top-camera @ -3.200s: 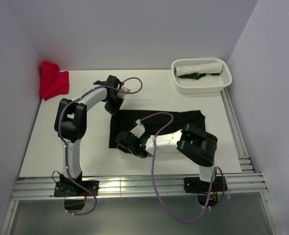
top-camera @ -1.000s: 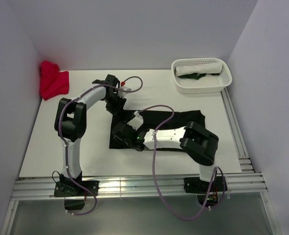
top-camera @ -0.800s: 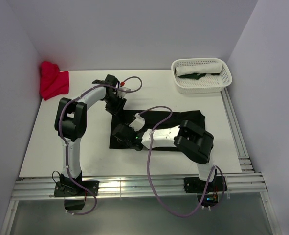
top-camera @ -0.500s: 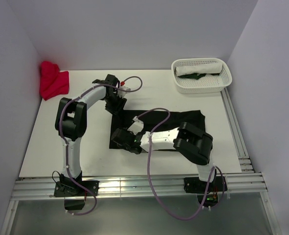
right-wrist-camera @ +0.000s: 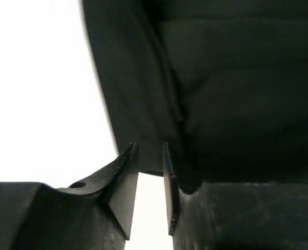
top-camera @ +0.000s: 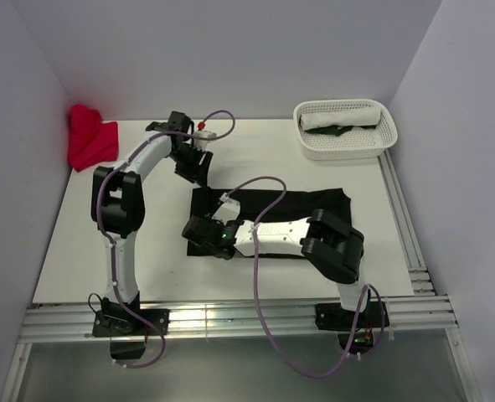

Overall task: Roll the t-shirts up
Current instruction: Roll the tshirt

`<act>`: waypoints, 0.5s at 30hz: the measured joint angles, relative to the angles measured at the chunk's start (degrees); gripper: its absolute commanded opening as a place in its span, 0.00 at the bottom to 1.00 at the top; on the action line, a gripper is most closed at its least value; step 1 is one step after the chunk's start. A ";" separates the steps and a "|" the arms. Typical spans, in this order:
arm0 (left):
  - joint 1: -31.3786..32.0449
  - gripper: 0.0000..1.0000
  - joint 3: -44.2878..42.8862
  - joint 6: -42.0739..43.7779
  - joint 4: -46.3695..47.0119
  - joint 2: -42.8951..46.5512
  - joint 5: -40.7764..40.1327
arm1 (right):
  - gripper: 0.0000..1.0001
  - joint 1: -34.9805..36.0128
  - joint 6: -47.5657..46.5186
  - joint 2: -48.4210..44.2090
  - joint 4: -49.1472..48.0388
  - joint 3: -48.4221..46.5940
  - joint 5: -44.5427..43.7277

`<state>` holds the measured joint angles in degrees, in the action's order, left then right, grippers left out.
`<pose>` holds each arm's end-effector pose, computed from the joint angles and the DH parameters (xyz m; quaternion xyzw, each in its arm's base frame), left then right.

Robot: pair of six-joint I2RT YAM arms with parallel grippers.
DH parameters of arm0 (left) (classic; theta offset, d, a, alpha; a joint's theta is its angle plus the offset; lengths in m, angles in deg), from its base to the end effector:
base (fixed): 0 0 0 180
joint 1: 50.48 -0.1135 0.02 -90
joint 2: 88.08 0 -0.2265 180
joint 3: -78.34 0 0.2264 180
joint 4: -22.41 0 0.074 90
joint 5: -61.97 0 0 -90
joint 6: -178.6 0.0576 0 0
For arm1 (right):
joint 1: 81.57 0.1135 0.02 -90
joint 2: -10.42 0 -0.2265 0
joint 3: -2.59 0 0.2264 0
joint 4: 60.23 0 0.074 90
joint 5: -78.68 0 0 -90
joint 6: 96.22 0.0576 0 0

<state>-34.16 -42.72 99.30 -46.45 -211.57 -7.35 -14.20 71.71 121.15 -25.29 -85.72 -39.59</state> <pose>0.3899 -0.1354 0.1717 0.2551 0.9370 -0.1847 0.1510 0.1701 0.3372 0.1340 0.1540 0.9204 0.1902 0.3050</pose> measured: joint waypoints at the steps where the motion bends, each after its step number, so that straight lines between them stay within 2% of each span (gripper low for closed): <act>1: -0.98 0.64 0.00 0.00 -0.44 0.00 1.07 | 0.36 0.00 -0.68 0.00 1.22 -1.57 -0.35; 6: -7.32 0.69 0.35 -0.57 -2.10 0.00 9.40 | 0.47 0.00 -3.93 0.79 7.15 -11.87 -1.62; 11: -11.26 0.71 0.66 -0.96 -3.50 -0.70 17.57 | 0.51 0.00 -7.54 7.54 12.74 -25.49 -2.60; 15: -11.85 0.71 3.04 -1.42 -3.21 -1.66 22.29 | 0.53 0.00 -9.44 12.50 16.94 -29.97 -2.58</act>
<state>-46.01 -39.68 97.88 -49.66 -213.23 14.95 -14.20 62.27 133.66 -8.35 -115.69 -42.17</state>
